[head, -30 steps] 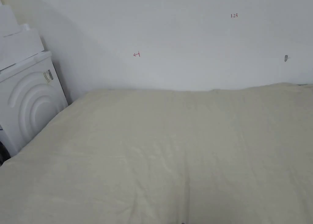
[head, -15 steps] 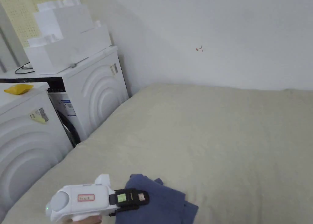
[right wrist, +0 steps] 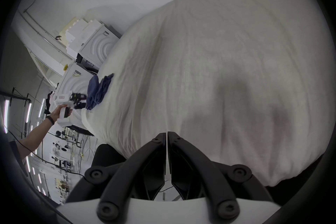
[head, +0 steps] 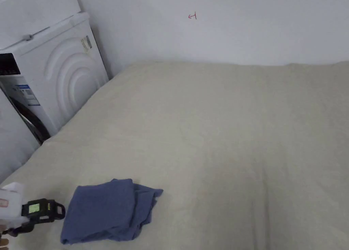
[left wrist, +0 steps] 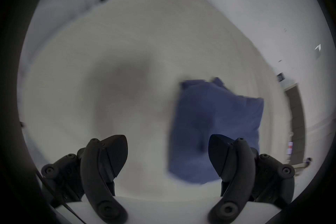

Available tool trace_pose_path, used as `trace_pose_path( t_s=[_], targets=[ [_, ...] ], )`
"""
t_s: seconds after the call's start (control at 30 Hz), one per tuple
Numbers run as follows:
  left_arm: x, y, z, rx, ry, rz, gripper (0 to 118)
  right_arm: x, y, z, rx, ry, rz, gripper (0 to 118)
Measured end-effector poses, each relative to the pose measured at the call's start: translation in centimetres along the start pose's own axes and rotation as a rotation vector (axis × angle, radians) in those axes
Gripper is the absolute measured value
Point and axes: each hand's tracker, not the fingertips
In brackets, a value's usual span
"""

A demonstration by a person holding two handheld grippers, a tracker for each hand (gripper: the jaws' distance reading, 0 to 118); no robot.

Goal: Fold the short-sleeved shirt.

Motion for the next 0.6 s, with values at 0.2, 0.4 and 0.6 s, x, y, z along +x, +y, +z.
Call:
trace_pose_path(
  t_s=[0.2, 0.4, 0.6],
  targets=[
    [7.4, -5.4, 14.4, 0.312, -0.070, -0.107, 88, -1.0, 2.0, 3.5, 0.121, 0.006, 0.106, 1],
    [23.4, -13.4, 20.8, 0.580, -0.368, -0.287, 84, -3.2, 4.4, 9.3, 0.291, -0.020, 0.246, 3],
    [33.7, -20.6, 18.9, 0.830, -0.358, -0.358, 33, -5.4, 5.6, 16.0, 0.513, -0.161, 0.372, 3]
  ],
)
